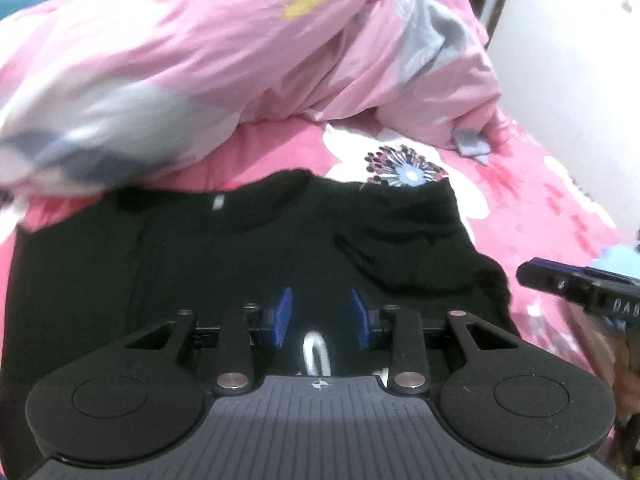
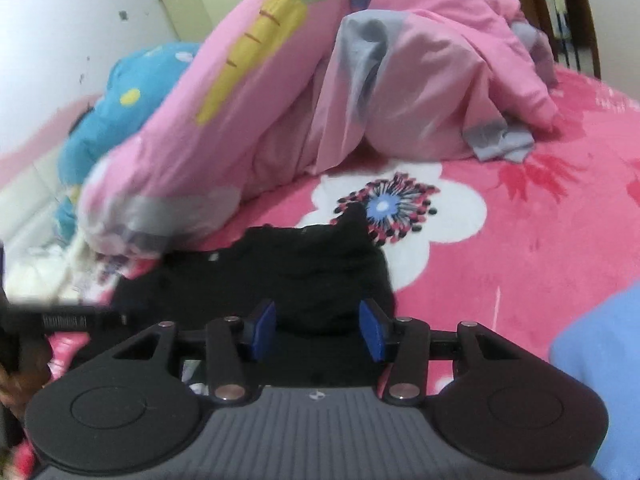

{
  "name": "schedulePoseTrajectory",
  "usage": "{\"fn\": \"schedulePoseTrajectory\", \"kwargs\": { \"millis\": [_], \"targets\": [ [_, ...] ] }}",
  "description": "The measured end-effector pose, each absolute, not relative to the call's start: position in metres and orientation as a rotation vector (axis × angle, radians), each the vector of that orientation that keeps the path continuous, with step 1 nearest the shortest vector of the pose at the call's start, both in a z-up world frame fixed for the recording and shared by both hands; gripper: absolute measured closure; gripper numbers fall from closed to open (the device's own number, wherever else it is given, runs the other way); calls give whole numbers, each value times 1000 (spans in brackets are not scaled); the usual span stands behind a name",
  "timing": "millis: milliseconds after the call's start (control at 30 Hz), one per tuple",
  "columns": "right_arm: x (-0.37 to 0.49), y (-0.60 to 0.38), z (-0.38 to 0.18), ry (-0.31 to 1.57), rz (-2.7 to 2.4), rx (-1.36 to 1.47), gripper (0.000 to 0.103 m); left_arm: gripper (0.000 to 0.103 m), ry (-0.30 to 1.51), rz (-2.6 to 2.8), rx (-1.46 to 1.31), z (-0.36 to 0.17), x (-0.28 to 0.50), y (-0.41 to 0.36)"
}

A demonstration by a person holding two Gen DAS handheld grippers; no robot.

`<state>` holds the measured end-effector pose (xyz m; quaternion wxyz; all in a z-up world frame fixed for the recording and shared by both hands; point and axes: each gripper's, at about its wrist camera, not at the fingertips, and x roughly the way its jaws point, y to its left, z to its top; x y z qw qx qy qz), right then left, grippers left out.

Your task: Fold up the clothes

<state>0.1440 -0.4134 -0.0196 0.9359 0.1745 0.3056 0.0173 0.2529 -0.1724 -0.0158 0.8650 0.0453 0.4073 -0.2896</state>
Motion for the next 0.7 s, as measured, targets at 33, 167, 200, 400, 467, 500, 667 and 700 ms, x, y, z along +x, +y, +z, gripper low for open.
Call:
{"fn": "schedulePoseTrajectory", "kwargs": {
  "millis": [33,167,200,400,467,500,667,700],
  "targets": [
    [149,-413,-23,622,31,348,54,70,850,-612,123,-17,259,-184],
    [168,-413,-34,612,13,314,59,70,813,-624,244,-30,275,-228],
    [173,-413,-37,610,8,305,60,70,810,-619,268,-35,280,-236],
    [175,-398,-55,673,79,222,84,71,849,-607,280,-63,304,-256],
    [166,-392,-54,679,124,199,88,71,851,-609,271,-68,307,-256],
    [160,-388,-52,678,151,178,88,71,850,-614,262,-69,308,-254],
    [134,-369,-40,671,295,81,88,70,862,-636,208,-70,314,-246],
    [132,-366,-37,667,309,66,87,70,863,-640,204,-71,315,-245]
  ]
}}
